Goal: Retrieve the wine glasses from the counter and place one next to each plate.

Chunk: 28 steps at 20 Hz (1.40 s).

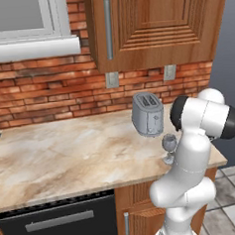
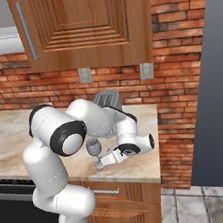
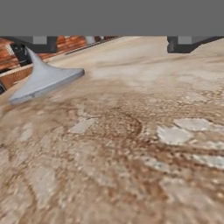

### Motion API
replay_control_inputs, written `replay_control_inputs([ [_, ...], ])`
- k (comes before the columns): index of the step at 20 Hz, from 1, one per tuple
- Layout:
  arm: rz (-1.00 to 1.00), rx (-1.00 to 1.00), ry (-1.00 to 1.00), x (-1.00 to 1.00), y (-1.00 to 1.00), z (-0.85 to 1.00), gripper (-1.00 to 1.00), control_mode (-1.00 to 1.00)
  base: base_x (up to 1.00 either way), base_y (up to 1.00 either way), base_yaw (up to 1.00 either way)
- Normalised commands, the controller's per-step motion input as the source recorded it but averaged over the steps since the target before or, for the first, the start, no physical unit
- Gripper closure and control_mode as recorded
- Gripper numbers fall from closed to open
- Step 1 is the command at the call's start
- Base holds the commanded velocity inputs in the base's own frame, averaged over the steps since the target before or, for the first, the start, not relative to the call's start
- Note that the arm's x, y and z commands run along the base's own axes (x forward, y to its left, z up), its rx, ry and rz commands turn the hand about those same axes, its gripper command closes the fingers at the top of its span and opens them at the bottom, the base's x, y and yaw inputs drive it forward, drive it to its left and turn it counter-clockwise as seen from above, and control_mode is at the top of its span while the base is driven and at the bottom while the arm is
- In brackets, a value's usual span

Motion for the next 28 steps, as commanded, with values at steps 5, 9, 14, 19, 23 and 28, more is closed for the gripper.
replay_control_inputs([
  [5, 0.0, 0.0, 0.0, -0.06, -0.02, -0.06, -1.0, -1.0, 0.0, 0.0, 0.0],
  [9, 0.0, 0.0, 0.0, 0.0, -0.11, 0.0, -1.0, -1.0, 0.0, 0.0, 0.0],
  [14, 0.0, 0.0, 0.0, 0.05, -0.15, 0.0, -1.0, -1.0, 0.0, 0.0, 0.0],
  [19, 0.02, 0.0, -0.05, -0.08, -0.32, 0.0, -1.0, -1.0, 0.0, 0.0, 0.0],
  [23, 0.15, 0.0, -0.18, -0.63, -0.06, 0.0, -1.0, -1.0, 0.0, 0.0, 0.0],
  [28, 0.05, -0.02, -0.13, -0.35, 0.31, 0.02, -1.0, -1.0, 0.0, 0.0, 0.0],
])
